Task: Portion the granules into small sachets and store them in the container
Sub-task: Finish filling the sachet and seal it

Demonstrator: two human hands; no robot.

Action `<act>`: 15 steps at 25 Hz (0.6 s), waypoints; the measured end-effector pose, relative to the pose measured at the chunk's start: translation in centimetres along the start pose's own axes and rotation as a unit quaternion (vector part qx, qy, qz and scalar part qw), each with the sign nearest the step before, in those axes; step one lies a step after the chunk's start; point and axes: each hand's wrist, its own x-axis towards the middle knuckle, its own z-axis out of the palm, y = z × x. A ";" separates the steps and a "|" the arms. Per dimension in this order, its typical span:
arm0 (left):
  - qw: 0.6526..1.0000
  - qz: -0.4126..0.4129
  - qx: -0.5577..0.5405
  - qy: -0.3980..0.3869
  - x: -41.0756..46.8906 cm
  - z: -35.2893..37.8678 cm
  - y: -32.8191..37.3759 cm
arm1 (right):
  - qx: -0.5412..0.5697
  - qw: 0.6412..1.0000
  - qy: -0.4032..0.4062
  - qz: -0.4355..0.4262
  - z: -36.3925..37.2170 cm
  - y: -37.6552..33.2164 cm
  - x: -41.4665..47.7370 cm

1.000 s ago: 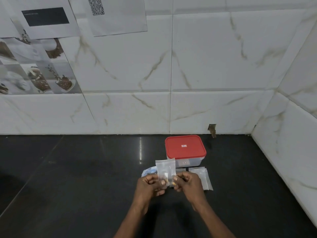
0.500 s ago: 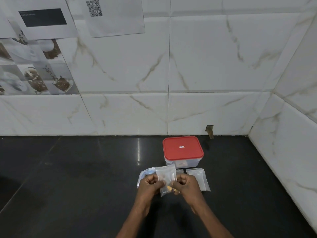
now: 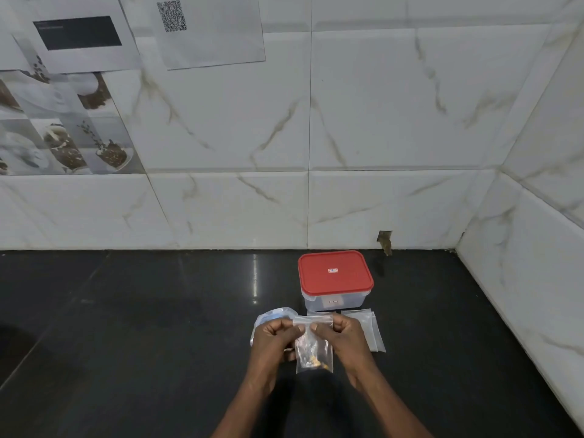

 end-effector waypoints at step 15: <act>0.998 -0.041 0.045 -0.034 -0.3 0.4 0.6 | -0.036 0.997 -0.002 0.065 0.5 -0.3 0.2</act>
